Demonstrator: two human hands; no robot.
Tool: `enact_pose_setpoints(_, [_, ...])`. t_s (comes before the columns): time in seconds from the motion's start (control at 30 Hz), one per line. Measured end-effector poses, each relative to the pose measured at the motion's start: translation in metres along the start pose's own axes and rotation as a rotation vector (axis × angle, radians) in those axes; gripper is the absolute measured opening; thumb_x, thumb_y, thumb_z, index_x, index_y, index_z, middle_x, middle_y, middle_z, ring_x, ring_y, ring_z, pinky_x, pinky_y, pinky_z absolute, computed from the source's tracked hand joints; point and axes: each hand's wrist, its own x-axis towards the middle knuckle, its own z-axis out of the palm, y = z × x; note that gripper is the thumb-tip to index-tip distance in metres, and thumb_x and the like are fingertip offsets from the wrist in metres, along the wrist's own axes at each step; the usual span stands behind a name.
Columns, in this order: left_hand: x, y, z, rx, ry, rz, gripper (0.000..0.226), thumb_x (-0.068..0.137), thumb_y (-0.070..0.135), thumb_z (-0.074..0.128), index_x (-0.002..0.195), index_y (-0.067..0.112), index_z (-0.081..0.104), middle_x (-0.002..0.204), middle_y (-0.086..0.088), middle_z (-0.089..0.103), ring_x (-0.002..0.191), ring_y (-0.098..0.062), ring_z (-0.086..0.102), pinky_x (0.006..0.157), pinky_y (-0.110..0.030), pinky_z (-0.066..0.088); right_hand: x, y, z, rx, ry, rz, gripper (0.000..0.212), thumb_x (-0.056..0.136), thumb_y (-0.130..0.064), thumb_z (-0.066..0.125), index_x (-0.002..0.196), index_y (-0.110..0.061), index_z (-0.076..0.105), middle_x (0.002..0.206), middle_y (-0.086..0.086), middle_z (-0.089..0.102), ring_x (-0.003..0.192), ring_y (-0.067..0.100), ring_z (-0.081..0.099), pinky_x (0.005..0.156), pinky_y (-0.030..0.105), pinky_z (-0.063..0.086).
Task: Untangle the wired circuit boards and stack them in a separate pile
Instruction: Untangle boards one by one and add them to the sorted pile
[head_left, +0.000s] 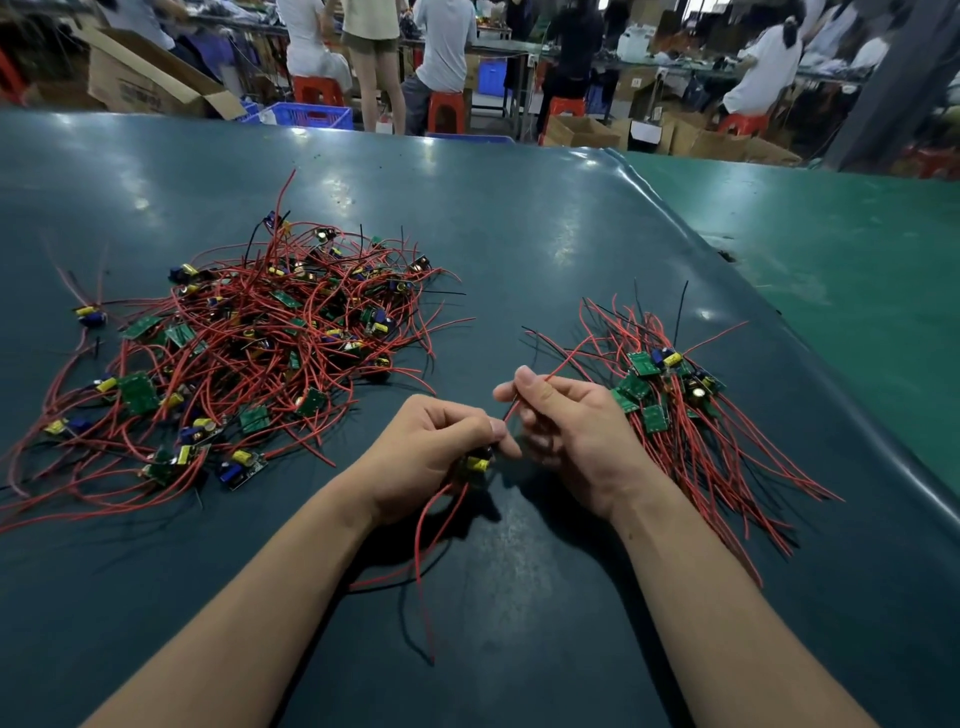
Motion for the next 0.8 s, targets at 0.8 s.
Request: enact_pose_setpoints(0.8, [0.012, 0.003, -0.002, -0.629, 0.482, 0.167, 0.016, 0.074, 0.018, 0.065, 0.084, 0.006, 0.062, 0.070, -0.006, 0.071, 0.060, -0.020, 0.070, 0.058, -0.026, 0.058, -0.016, 0.005, 0.025, -0.160, -0.051, -0.207, 0.028, 0.083, -0.010, 0.073, 0.105, -0.028, 0.073, 0.083, 0.000, 0.070, 0.043, 0.008, 0.046, 0.038, 0.019, 0.040])
